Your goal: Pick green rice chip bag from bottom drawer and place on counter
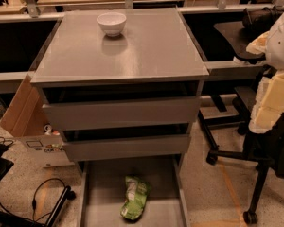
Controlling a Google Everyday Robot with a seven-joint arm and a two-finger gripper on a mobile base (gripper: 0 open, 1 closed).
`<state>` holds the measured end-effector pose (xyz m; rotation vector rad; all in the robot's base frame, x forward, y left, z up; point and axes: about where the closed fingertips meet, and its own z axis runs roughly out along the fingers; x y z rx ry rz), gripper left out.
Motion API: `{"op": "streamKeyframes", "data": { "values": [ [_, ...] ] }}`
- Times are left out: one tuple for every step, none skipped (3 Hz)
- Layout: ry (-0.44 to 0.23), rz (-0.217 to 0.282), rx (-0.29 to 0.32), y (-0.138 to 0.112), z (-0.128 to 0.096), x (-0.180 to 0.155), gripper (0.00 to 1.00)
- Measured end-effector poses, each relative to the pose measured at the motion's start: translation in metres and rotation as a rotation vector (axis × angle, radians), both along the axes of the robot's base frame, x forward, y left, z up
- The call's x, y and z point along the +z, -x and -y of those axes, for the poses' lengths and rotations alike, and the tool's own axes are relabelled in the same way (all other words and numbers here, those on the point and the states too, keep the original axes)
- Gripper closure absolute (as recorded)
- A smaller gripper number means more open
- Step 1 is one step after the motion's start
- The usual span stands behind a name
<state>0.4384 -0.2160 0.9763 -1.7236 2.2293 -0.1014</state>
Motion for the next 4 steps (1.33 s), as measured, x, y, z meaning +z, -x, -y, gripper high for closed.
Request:
{"op": "streamKeyframes", "data": {
  "values": [
    [0.0,0.003,0.0,0.0,-0.001,0.0,0.0],
    [-0.025,0.029,0.03,-0.003,-0.012,-0.019,0.0],
    [-0.103,0.043,0.158,0.006,-0.045,-0.075,0.0],
    [-0.176,0.081,0.3,0.011,-0.082,-0.13,0.0]
  ]
}}
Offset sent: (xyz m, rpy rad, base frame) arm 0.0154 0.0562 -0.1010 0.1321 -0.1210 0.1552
